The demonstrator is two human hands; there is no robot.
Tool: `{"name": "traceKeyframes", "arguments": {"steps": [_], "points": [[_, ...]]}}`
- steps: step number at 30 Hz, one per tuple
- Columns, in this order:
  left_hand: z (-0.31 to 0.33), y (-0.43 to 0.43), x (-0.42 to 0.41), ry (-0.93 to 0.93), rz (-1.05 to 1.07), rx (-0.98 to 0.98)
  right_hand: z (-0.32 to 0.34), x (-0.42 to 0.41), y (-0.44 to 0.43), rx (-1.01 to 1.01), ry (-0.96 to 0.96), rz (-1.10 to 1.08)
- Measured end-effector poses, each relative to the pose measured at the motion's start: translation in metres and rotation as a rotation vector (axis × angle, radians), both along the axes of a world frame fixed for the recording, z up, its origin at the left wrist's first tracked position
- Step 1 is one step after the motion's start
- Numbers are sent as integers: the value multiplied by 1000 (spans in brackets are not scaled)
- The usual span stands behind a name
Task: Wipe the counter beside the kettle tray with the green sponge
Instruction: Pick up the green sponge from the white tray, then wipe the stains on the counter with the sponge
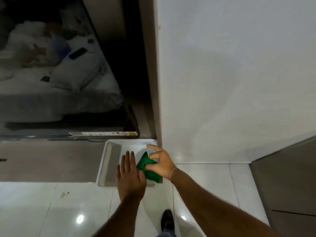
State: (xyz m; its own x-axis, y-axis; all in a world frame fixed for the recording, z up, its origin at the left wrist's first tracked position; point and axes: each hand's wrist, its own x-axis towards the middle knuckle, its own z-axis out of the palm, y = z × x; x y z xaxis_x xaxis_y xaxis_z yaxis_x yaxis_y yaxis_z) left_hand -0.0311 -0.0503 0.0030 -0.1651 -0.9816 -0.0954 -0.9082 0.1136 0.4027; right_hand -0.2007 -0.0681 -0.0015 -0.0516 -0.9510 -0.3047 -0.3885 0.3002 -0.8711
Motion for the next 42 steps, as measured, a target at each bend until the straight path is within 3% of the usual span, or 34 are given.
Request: {"name": "traceKeyframes", "arguments": {"steps": [2,5,7,13,16,21,26,30,36,38,42], "points": [[12,1,-27,76,-83,-39,19,-24,21,-60,-175,-150],[28,2,-80,158,-193,12,45,-67,54,-152,-261,-325],[39,8,-127,212,-272,88,58,-105,81,-207,-229,-443],[87,66,-308,687,-300,566,83,-237,189,-267,-91,-852],[95,114,-392,817,-402,760,87,-296,260,-258,-20,-1075],[86,218,-521,817,-594,958,91,-390,396,-197,-57,-1288],[78,340,-631,721,-657,1091,102,-467,526,-72,-20,-1418],[78,423,-693,554,-894,1003,111,-504,619,-23,-13,-1593],[79,479,-735,363,-1370,586,115,-543,727,43,-251,-1888],[72,487,-748,358,-1498,452,110,-554,749,67,-106,-2012],[45,494,-772,285,-1683,216,97,-570,767,102,514,-2079]]}}
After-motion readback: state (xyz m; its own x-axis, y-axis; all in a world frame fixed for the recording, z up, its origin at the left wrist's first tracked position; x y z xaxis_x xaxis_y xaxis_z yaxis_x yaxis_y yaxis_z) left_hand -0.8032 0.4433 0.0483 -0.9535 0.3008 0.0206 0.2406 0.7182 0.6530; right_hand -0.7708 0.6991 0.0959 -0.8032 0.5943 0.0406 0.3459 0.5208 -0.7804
